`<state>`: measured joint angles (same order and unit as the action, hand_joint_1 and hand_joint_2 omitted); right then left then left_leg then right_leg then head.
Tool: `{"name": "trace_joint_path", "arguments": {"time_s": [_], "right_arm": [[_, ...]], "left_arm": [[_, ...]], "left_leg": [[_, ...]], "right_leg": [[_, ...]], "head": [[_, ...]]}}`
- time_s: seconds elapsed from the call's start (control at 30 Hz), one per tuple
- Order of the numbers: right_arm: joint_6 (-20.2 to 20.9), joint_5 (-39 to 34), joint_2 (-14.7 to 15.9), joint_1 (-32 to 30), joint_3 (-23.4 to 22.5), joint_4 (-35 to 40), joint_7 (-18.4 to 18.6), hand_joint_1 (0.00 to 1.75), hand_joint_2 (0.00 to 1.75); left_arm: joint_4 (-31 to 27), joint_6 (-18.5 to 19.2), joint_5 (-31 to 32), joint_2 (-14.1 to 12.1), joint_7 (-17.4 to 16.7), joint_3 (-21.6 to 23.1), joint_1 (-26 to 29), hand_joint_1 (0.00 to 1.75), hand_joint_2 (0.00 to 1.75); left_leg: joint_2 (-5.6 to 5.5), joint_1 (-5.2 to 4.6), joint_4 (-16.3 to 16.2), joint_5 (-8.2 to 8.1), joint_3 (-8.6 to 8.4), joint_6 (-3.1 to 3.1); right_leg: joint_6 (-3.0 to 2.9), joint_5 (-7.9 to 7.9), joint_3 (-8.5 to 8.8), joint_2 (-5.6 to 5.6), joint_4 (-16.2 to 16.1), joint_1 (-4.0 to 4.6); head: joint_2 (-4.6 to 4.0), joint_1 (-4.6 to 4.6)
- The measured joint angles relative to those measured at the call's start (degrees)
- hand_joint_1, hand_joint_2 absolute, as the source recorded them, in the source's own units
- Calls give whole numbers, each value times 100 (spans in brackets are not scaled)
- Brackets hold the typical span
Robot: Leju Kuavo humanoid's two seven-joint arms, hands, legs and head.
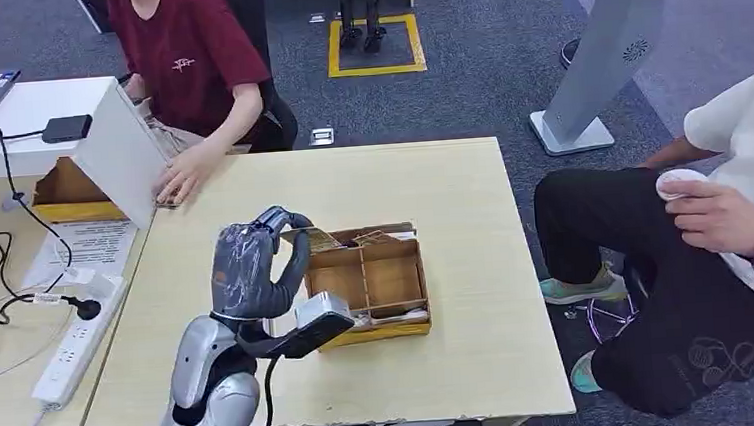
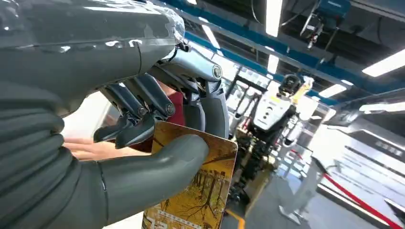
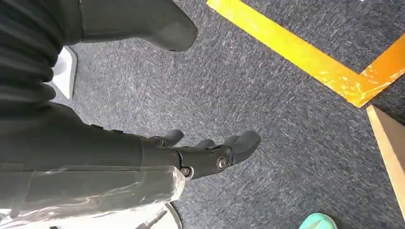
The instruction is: Pass the card to the sensor for recognition and then transmit it.
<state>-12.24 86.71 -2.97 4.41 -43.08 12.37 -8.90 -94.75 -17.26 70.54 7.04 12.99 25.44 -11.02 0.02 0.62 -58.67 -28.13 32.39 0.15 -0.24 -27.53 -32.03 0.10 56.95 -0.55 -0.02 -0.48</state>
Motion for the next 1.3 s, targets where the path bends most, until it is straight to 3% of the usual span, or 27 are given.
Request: {"name": "trace_joint_path", "arguments": {"time_s": [0.13, 0.27, 0.57, 1.3], "right_arm": [[11, 2, 0, 13, -11, 0, 28, 0, 175], [54, 2, 0, 52, 19, 0, 48, 0, 175], [94, 2, 0, 71, 46, 0, 68, 0, 175], [96, 2, 0, 71, 48, 0, 48, 0, 175]], "left_arm": [[83, -94, 576, -59, -527, -65, -187, 175, 175], [622, -225, 1043, -109, -886, -462, -563, 175, 175], [1486, -381, 1205, -140, -884, -1299, -822, 175, 175], [1773, -383, 1262, -90, -884, -1617, -842, 175, 175]], "left_leg": [[-1, 0, 0, 0, 1, 0], [0, 0, 0, 4, -1, 0], [0, 1, 0, 5, 3, -3], [-1, 1, 0, 5, 6, -2]], "right_leg": [[0, 0, 0, -1, 0, 0], [-1, 3, 1, 0, 3, 0], [-2, 1, -4, 2, 3, 1], [-1, 1, -6, 1, 2, 1]], "head": [[0, 0], [0, 0], [0, 2], [0, 0]]}}
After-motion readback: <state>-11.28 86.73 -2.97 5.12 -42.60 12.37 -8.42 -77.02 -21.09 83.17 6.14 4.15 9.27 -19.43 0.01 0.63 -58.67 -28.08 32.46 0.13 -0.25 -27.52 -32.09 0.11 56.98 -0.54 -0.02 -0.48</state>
